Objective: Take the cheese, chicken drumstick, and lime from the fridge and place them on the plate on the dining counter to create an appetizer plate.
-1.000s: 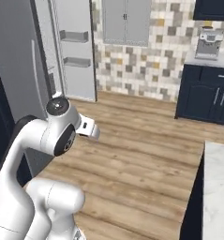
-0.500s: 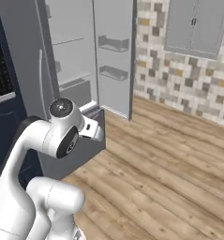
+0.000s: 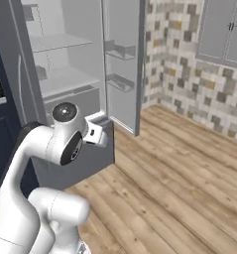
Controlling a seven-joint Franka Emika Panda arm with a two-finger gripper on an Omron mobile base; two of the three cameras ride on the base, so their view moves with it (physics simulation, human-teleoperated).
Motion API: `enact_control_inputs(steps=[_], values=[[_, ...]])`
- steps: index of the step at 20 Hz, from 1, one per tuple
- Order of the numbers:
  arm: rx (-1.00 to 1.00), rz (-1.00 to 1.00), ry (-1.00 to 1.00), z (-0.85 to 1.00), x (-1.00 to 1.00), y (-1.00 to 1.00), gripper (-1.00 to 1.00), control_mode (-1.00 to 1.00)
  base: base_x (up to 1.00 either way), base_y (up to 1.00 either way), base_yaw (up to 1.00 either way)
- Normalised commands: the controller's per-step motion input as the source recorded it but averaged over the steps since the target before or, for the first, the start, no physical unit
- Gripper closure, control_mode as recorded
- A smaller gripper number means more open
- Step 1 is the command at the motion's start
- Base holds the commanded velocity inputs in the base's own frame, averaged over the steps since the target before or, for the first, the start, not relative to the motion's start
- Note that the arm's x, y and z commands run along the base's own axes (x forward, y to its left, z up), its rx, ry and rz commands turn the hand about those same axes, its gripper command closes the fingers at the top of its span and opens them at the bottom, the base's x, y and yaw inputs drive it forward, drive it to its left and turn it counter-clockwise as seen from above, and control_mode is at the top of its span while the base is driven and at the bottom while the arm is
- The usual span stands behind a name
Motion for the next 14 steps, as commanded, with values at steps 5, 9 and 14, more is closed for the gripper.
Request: enact_control_inputs(steps=[5,9,14], values=[[0.0,0.0,0.0,0.0,0.0,0.0,-1.0,1.0,0.31,-0.49,0.45],[0.0,0.0,0.0,0.0,0.0,0.0,-1.0,1.0,0.09,-0.94,0.55],[0.0,0.0,0.0,0.0,0.0,0.0,-1.0,1.0,0.17,-1.0,0.53]])
